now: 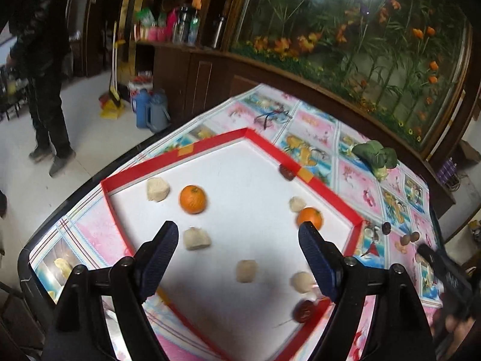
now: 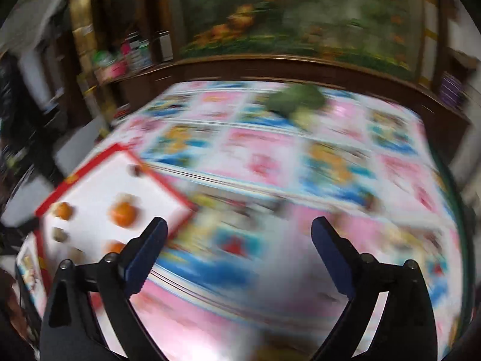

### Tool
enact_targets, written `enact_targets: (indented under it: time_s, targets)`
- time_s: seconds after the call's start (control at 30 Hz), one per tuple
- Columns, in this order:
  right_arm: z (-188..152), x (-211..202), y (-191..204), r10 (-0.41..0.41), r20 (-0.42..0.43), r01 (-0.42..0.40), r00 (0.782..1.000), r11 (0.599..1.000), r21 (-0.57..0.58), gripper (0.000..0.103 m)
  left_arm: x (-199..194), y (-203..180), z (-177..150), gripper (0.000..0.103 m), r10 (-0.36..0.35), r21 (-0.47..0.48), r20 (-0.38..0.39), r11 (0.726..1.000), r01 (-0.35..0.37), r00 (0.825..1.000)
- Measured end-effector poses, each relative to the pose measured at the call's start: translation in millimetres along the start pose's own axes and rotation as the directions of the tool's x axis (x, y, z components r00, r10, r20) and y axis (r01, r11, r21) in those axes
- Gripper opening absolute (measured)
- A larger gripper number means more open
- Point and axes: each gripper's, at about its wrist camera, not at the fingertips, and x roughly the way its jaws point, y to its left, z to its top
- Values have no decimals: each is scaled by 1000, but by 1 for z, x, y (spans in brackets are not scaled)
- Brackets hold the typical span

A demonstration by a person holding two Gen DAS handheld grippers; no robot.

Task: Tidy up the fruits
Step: 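Open both grippers to drop the beige cube and ball into the tray, then withdraw both open grippers from the tray back over the table, then grasp a beige ball with the right gripper while the left gripper grasps a red date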

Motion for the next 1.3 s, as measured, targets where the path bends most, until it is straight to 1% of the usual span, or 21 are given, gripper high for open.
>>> enact_targets:
  time_s: [0.1,0.17,0.23,0.3,0.4,0.53,0.63,0.8,0.83,0.87,0.93,1.13,1.17,1.23,1.27,1.3]
  targets:
    - [-23,-18,-48,-80,-2,80,997,995,65,97,0,-30,-7,82,-37,54,1,998,36,999]
    - [-40,-29,-78,-134,-10,134,991,986,102,97,2,-55,-16,82,-65,111,-15,992,66,998]
    - [-52,-36,-101,-167,-17,168,986,977,131,97,5,-75,-26,82,-84,151,-33,985,88,996]
    - [-60,-39,-119,-181,-34,184,983,970,156,97,8,-93,-37,82,-107,195,-62,974,117,992]
    - [-68,-42,-137,-185,-39,189,982,965,181,97,13,-116,-51,82,-115,247,-97,959,135,989]
    - [-64,-37,-147,-167,-36,171,985,966,196,96,20,-142,-62,82,-109,298,-121,944,141,987]
    - [-56,-27,-147,-154,-41,159,987,969,191,96,27,-158,-68,82,-101,329,-129,934,138,987]
    - [-40,-4,-143,-140,-44,146,989,975,168,94,38,-173,-69,82,-102,345,-141,927,146,985]
    - [-36,3,-143,-138,-48,144,989,976,165,91,41,-177,-68,82,-102,348,-139,926,144,985]
    - [-31,11,-143,-142,-58,149,988,976,160,86,45,-180,-67,82,-97,350,-138,926,141,986]
    - [-26,24,-144,-145,-78,155,986,975,158,79,52,-186,-66,82,-95,352,-144,925,141,985]
    - [-18,50,-140,-149,-106,164,983,976,144,77,78,-214,-61,82,-83,378,-135,917,129,987]
    - [-17,52,-139,-150,-109,164,983,976,141,71,83,-220,-60,82,-77,386,-130,914,122,988]
    - [-16,53,-138,-157,-112,172,981,976,137,63,91,-230,-56,82,-76,399,-123,909,119,990]
    - [-16,53,-139,-163,-111,178,980,975,136,57,95,-236,-54,82,-74,404,-121,907,117,990]
    - [-15,53,-140,-167,-111,181,980,974,136,54,99,-239,-52,82,-70,406,-116,907,112,991]
